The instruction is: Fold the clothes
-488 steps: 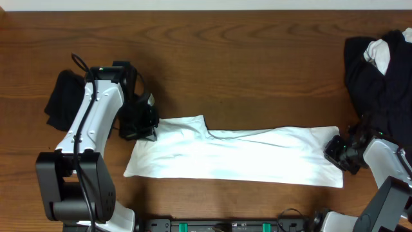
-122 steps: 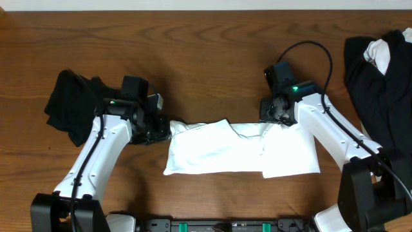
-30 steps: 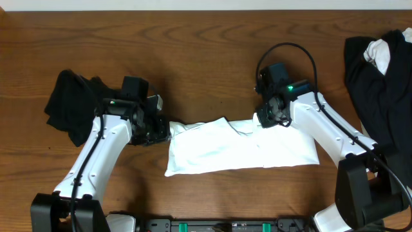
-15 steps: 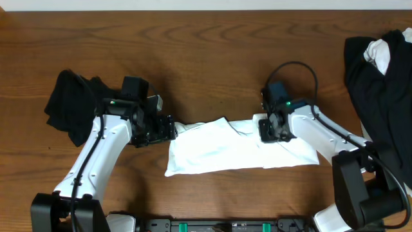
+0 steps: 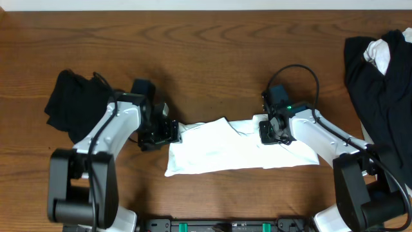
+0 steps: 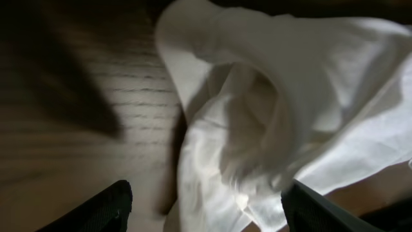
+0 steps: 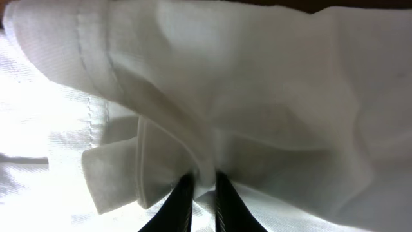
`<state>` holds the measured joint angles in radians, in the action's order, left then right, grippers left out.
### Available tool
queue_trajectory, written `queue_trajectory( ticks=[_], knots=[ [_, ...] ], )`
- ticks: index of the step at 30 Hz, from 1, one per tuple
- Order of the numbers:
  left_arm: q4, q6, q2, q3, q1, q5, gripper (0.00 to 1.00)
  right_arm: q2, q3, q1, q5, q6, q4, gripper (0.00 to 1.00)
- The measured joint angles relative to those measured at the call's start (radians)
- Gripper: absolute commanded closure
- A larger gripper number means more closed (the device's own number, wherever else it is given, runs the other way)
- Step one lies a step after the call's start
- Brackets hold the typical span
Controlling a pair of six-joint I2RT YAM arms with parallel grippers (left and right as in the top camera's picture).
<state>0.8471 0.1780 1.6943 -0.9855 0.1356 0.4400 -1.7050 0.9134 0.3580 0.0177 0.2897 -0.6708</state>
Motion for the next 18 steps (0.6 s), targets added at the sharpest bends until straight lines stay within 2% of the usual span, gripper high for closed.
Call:
queue_trajectory(
  ticks=[9, 10, 11, 12, 14, 15, 18],
  knots=[
    [-0.02, -0.043, 0.111, -0.001, -0.002, 0.096, 0.26, 0.001, -0.001, 0.0, -0.001, 0.0, 0.002, 0.87],
    [-0.023, -0.049, 0.118, -0.001, -0.002, 0.126, 0.32, 0.001, -0.001, 0.0, -0.001, 0.0, 0.002, 0.88],
    [-0.024, -0.05, 0.125, -0.001, -0.002, 0.147, 0.44, 0.001, -0.001, 0.0, -0.001, 0.0, 0.002, 0.87],
    [-0.028, -0.057, 0.134, -0.001, -0.002, 0.171, 0.63, 0.001, -0.001, 0.0, -0.001, 0.0, 0.002, 0.87],
    [-0.037, -0.071, 0.153, 0.0, -0.002, 0.19, 0.89, 0.001, -0.001, 0.0, -0.002, 0.0, 0.003, 0.87],
    [-0.04, -0.074, 0.167, 0.0, -0.002, 0.197, 0.94, 0.001, -0.001, 0.0, -0.002, 0.0, 0.003, 0.87],
    [-0.04, -0.082, 0.178, 0.002, -0.002, 0.214, 0.94, 0.001, -0.001, 0.0, -0.002, 0.003, 0.002, 0.88]
  ],
)
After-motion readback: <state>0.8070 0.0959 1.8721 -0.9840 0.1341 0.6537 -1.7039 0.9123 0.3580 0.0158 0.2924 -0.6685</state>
